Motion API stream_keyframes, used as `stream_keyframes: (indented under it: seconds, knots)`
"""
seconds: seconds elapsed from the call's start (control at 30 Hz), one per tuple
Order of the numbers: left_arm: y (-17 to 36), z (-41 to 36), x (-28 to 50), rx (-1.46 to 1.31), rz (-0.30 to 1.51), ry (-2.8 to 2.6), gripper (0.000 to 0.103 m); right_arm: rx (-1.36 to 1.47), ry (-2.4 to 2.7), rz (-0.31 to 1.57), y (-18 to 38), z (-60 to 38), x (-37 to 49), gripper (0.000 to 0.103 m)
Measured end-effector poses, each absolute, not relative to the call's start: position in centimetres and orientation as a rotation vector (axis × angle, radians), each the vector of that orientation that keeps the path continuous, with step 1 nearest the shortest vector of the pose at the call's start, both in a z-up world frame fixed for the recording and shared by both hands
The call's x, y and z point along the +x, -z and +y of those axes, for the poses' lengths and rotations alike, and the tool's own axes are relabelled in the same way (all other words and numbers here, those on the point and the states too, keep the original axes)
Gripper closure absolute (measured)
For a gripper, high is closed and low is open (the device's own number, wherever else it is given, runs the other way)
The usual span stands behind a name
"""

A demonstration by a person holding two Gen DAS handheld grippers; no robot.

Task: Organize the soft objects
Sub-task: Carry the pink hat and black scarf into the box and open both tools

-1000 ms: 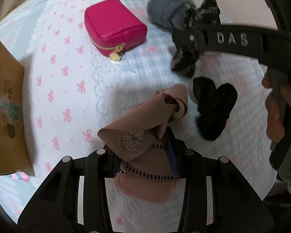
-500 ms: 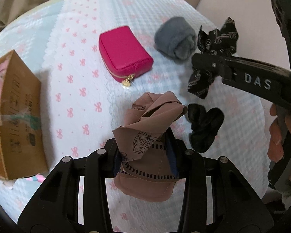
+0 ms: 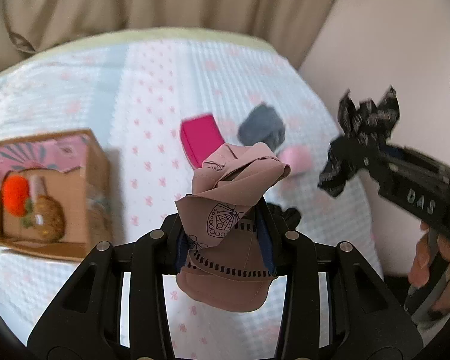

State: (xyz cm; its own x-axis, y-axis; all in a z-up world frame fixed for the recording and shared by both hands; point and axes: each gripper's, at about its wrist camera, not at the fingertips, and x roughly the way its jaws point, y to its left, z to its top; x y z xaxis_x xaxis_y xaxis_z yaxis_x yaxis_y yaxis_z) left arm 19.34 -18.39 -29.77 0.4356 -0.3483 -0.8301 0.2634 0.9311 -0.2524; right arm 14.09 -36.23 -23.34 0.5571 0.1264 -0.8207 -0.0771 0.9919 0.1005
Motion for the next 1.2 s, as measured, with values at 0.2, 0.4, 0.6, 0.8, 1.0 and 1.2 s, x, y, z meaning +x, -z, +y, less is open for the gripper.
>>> stream_keyframes:
  seconds: [0.2, 0.4, 0.6, 0.8, 1.0, 1.2]
  knots:
    - [22.5, -15.1, 18.0, -0.127, 0.988, 0.338, 0.068, 0.071, -0.146, 0.938, 17.6, -34.1, 12.1, 0.067]
    - [17.0, -9.7, 16.9, -0.136, 0.911, 0.290, 0.068, 0.067, -0.189, 0.895, 13.4, -29.7, 11.0, 0.067]
    - [14.3, -2.9, 16.7, -0.157, 0.872, 0.258, 0.068, 0.075, -0.216, 0.872, 11.6, -23.5, 10.8, 0.067]
    - [14.2, 5.6, 17.7, -0.175, 0.889, 0.249, 0.068, 0.076, -0.216, 0.888, 11.7, -16.2, 11.2, 0.067]
    - [16.6, 13.1, 19.5, -0.153, 0.929, 0.251, 0.068, 0.080, -0.195, 0.940, 13.8, -9.8, 12.8, 0.067]
    - [20.7, 18.5, 22.1, -0.167, 1.005, 0.254, 0.068, 0.096, -0.169, 1.030, 17.6, -5.5, 15.0, 0.067]
